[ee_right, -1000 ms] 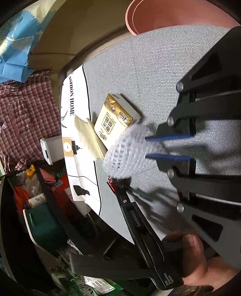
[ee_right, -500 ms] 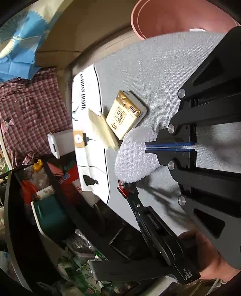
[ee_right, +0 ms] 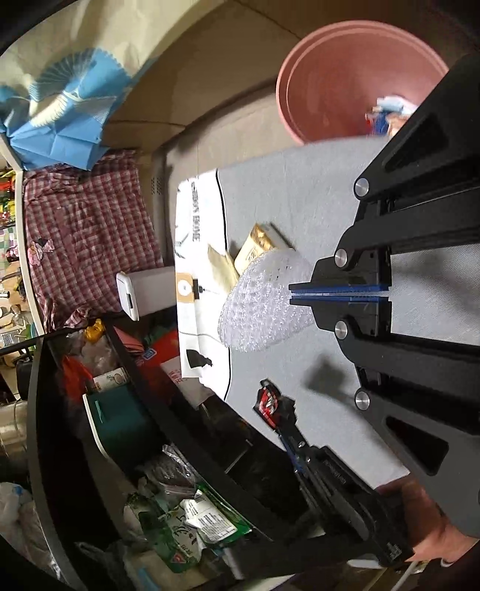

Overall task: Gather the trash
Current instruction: 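Carry the foam net and black wrapper over the pink bin and open both tools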

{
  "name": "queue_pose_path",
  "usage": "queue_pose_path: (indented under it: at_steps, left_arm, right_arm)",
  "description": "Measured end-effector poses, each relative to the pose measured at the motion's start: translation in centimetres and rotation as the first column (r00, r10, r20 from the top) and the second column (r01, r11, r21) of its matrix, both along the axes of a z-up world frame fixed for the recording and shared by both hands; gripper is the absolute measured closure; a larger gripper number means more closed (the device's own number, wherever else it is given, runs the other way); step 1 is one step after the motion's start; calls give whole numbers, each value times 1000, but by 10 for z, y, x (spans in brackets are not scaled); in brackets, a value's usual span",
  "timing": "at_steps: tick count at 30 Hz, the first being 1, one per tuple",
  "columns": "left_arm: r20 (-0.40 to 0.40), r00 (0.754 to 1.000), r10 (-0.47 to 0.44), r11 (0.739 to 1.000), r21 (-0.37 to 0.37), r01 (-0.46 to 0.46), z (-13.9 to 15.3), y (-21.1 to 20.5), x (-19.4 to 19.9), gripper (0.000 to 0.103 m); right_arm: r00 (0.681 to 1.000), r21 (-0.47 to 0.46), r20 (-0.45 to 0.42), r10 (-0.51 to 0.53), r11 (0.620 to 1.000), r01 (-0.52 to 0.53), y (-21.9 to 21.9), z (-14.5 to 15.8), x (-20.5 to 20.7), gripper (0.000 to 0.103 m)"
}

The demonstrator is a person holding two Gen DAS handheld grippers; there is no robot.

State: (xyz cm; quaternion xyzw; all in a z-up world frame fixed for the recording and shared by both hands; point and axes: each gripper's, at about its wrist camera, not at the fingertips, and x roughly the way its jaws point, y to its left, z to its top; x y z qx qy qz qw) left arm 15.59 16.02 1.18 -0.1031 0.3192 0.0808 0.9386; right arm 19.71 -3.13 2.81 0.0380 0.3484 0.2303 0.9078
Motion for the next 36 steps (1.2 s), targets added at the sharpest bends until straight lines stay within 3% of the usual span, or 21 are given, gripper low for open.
queue_pose_path:
  at_steps: [6, 13, 21, 24, 27, 36]
  left_arm:
    - [49, 998, -51, 998, 42, 49, 18, -28, -18, 96]
    - [81, 991, -103, 994, 38, 100, 28, -52, -30, 96]
    - [101, 978, -181, 983, 6, 182, 30, -91, -34, 96]
    - [93, 971, -221, 975, 12, 221, 24, -107, -32, 96]
    - [88, 964, -250, 968, 12, 250, 18, -119, -27, 96]
    - [94, 940, -327, 944, -3, 329, 7, -145, -19, 96]
  right_arm:
    - [999, -59, 26, -32, 998, 34, -32, 16, -23, 102]
    - [993, -93, 67, -93, 991, 99, -66, 37, -51, 102]
    - [970, -89, 79, -229, 968, 236, -103, 36, -65, 102]
    - [949, -83, 69, -307, 946, 312, -118, 29, -64, 102]
    - [909, -81, 79, -410, 906, 416, -134, 22, -57, 102]
    - [816, -55, 44, -576, 814, 578, -161, 3, -31, 102]
